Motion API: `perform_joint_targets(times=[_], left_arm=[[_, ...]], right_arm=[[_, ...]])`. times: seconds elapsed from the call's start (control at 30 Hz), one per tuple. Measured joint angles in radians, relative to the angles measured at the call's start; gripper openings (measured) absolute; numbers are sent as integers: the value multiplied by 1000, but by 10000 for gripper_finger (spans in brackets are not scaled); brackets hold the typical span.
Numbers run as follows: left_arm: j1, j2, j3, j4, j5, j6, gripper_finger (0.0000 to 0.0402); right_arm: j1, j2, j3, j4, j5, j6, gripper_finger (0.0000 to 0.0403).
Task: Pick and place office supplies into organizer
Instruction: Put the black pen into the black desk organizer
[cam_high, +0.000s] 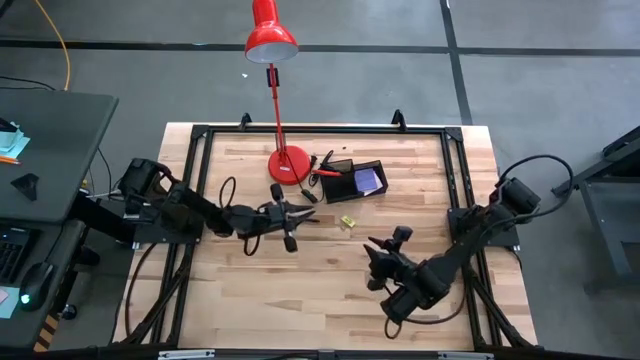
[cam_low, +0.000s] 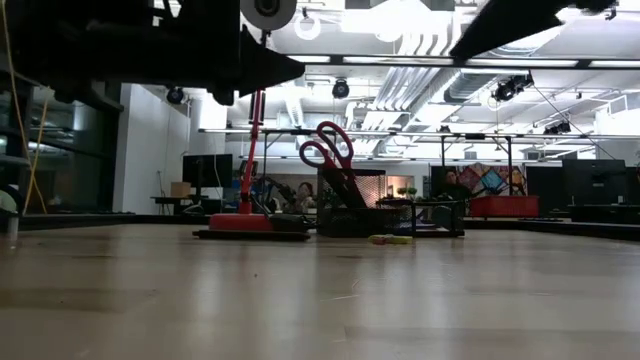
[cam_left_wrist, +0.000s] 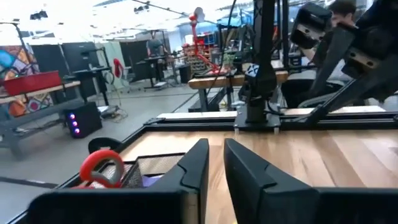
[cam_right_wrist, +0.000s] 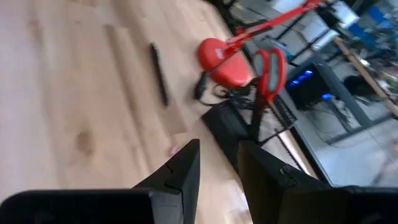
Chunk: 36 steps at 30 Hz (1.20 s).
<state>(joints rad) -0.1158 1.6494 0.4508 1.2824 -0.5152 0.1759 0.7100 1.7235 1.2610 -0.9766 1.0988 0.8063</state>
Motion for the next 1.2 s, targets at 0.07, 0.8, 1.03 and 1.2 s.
perform_joint_targets(times=[0.07,0.8,1.03,1.2], left_arm=[[-2,-8,-10,0,-8,-24,52],[-2,-36,-302,281,247,-199,72],[-2,-79,-343,281,255,-181,74],[-2,-80,-343,281,254,-149,74]], right_arm=[[-21,14,0,-1,11,2,99],[-317,99,0,642,-535,-693,99],[-471,93,-21,906,-859,-904,99],[-597,90,-173,1193,-1132,-944,99]])
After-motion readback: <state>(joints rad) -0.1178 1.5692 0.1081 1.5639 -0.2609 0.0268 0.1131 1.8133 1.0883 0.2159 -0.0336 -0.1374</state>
